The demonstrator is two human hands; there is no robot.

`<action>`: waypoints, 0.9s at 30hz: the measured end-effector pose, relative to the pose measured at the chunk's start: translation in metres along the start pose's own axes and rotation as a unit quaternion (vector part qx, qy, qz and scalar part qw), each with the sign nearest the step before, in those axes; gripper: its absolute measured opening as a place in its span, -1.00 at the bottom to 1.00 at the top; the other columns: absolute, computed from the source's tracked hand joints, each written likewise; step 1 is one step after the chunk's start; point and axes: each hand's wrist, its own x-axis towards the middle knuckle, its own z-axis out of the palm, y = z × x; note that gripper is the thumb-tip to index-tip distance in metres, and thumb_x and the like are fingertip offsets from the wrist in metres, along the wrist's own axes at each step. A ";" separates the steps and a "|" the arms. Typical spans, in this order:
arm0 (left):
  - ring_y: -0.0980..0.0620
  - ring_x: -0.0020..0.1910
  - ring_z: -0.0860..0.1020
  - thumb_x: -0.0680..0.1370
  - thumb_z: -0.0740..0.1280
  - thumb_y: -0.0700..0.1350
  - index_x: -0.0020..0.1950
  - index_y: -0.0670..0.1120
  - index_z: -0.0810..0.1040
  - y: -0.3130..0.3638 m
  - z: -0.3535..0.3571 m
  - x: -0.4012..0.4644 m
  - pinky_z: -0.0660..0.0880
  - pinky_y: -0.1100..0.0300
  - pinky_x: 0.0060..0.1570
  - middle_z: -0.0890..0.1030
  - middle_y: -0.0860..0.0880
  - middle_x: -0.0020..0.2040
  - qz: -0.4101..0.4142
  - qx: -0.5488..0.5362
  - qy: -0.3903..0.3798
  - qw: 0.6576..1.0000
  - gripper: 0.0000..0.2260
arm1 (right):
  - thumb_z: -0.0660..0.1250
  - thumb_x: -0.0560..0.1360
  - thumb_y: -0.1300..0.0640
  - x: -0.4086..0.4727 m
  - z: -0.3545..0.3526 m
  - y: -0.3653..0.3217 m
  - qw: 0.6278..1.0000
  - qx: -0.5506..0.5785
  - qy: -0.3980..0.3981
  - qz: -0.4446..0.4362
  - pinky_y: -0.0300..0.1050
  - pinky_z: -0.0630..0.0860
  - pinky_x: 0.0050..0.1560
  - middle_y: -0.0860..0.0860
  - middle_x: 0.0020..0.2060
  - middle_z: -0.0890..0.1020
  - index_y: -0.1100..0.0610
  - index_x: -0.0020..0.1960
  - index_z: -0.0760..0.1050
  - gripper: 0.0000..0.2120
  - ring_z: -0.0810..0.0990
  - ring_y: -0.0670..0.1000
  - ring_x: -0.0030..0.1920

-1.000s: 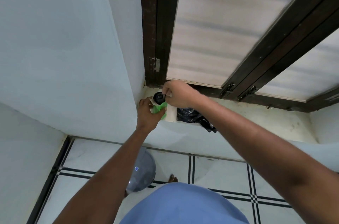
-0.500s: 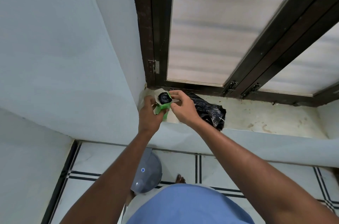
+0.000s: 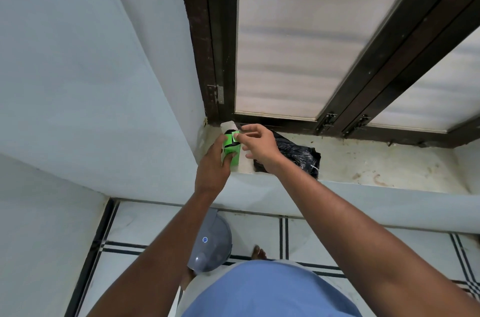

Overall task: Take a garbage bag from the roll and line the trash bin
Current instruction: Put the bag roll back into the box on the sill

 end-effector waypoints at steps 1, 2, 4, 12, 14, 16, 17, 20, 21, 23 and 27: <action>-0.12 0.32 0.68 0.74 0.37 -0.03 0.62 0.04 0.39 -0.001 -0.001 -0.001 0.65 -0.03 0.17 0.64 -0.03 0.46 0.006 0.031 -0.001 1.000 -0.55 | 0.57 0.62 0.01 0.002 -0.002 -0.002 1.000 -0.008 -0.019 0.008 0.01 0.67 0.02 0.05 0.22 0.70 0.03 0.43 0.58 -0.58 0.70 0.05 0.11; -0.15 0.31 0.67 0.74 0.35 -0.03 0.63 0.02 0.39 -0.001 -0.003 -0.002 0.64 -0.04 0.15 0.62 -0.03 0.49 0.008 0.059 -0.003 0.998 -0.55 | 0.54 0.64 0.02 0.003 -0.004 -0.004 0.999 -0.019 -0.044 0.012 0.07 0.67 0.11 0.04 0.28 0.67 0.03 0.52 0.53 -0.52 0.68 0.06 0.19; -0.21 0.25 0.69 0.76 0.32 -0.03 0.65 0.00 0.39 -0.003 -0.005 -0.003 0.65 -0.07 0.07 0.58 -0.04 0.54 0.021 0.118 -0.014 0.993 -0.56 | 0.47 0.70 0.03 0.006 -0.008 -0.007 0.994 -0.053 -0.097 0.004 0.18 0.62 0.31 0.02 0.35 0.62 0.02 0.62 0.46 -0.49 0.61 0.07 0.31; -0.27 0.04 0.74 0.76 0.31 -0.04 0.67 -0.01 0.36 0.001 -0.005 -0.001 0.65 -0.04 -0.19 0.61 -0.08 0.50 0.084 0.245 -0.016 0.966 -0.54 | 0.41 0.71 0.21 0.020 -0.019 -0.012 0.985 -0.102 -0.134 -0.047 -0.06 0.54 0.21 0.09 0.38 0.58 -0.02 0.58 0.45 -0.53 0.60 0.07 0.33; -0.28 0.01 0.73 0.76 0.31 -0.04 0.68 0.01 0.35 0.003 -0.005 0.003 0.63 -0.04 -0.22 0.62 -0.08 0.48 0.085 0.241 -0.011 0.967 -0.53 | 0.41 0.68 0.26 0.022 -0.020 -0.011 0.985 -0.110 -0.105 -0.080 -0.13 0.54 0.09 0.08 0.23 0.62 0.02 0.44 0.53 -0.64 0.63 0.04 0.20; -0.28 0.02 0.72 0.75 0.32 -0.08 0.69 0.01 0.33 0.004 -0.006 0.008 0.62 -0.03 -0.21 0.61 -0.09 0.49 0.089 0.239 -0.016 0.967 -0.51 | 0.42 0.66 0.28 0.024 -0.018 -0.011 0.988 -0.107 -0.073 -0.083 -0.09 0.61 0.09 0.07 0.17 0.62 0.06 0.47 0.43 -0.57 0.65 0.07 0.17; -0.28 0.03 0.72 0.76 0.31 -0.10 0.70 0.01 0.33 0.005 -0.007 0.009 0.62 -0.03 -0.19 0.59 -0.09 0.51 0.088 0.236 -0.021 0.968 -0.51 | 0.44 0.65 0.30 0.025 -0.017 -0.012 0.991 -0.092 -0.064 -0.068 -0.04 0.65 0.15 0.07 0.17 0.62 0.06 0.55 0.32 -0.44 0.66 0.09 0.19; -0.29 0.06 0.71 0.77 0.28 -0.10 0.70 0.00 0.34 0.009 -0.010 0.011 0.61 -0.05 -0.12 0.60 -0.10 0.50 0.066 0.215 -0.025 0.974 -0.53 | 0.49 0.59 0.28 0.029 -0.015 -0.015 0.995 -0.060 -0.058 -0.050 0.09 0.65 0.32 0.12 0.17 0.67 0.06 0.69 0.19 -0.22 0.69 0.12 0.24; -0.29 0.08 0.71 0.77 0.28 -0.09 0.69 0.00 0.35 0.009 -0.010 0.012 0.61 -0.06 -0.09 0.62 -0.11 0.48 0.054 0.200 -0.024 0.978 -0.54 | 0.47 0.58 0.24 0.031 -0.014 -0.015 0.994 -0.068 -0.058 -0.063 0.09 0.66 0.31 0.11 0.16 0.69 0.08 0.64 0.36 -0.33 0.70 0.12 0.24; -0.25 0.13 0.70 0.77 0.28 -0.07 0.65 0.01 0.39 0.010 -0.009 0.014 0.61 -0.05 -0.03 0.66 -0.11 0.41 0.032 0.162 -0.018 0.986 -0.57 | 0.41 0.53 0.08 0.028 -0.013 -0.016 0.990 -0.087 -0.062 -0.094 0.00 0.66 0.23 0.05 0.12 0.75 0.07 0.37 0.69 -0.58 0.70 0.05 0.19; -0.12 0.20 0.72 0.72 0.35 -0.05 0.55 0.06 0.45 0.013 -0.008 0.021 0.62 -0.01 0.05 0.71 -0.01 0.34 0.006 0.092 0.011 0.996 -0.62 | 0.41 0.53 -0.21 0.026 -0.012 -0.015 0.987 -0.108 -0.051 -0.106 0.09 0.68 0.26 -0.07 0.09 0.80 0.00 0.17 0.81 -0.61 0.72 -0.03 0.18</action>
